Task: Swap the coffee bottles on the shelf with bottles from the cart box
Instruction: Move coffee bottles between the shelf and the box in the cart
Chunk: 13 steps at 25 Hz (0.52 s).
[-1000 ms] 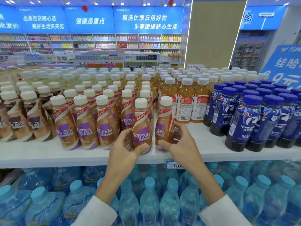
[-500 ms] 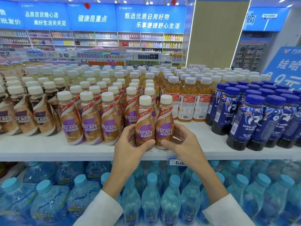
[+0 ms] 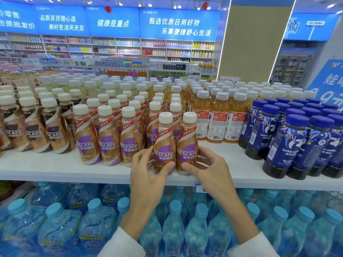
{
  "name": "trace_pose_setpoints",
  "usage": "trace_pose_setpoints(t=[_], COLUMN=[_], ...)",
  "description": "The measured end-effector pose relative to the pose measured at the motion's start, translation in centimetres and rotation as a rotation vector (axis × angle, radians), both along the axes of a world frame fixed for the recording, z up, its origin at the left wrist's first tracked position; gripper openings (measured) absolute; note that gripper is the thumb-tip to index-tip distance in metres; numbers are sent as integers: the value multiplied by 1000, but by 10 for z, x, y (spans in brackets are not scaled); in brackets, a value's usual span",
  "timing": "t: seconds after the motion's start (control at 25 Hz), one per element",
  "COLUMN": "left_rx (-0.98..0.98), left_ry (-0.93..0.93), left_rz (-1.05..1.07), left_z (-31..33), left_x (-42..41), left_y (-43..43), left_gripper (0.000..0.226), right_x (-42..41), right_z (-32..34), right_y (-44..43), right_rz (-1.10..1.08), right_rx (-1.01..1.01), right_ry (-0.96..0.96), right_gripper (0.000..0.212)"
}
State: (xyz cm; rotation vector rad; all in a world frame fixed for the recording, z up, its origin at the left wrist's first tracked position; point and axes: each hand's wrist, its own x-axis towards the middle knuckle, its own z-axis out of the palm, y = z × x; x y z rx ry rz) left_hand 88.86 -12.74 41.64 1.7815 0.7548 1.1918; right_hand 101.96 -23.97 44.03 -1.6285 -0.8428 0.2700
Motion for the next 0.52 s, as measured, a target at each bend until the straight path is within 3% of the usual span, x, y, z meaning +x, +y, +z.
trace_pose_setpoints(t=[0.12,0.52], left_rx=[93,218], left_ry=[29,2], left_rz=[164,314], left_z=[-4,-12], left_x=[-5,-1], left_y=[-2,5], left_gripper=[71,61], right_x=[-11,-24], right_z=[-1,-7], right_y=[11,38], right_rz=[5,-53], right_rx=[6,35], right_ry=[-22,-81], right_gripper=[59,67])
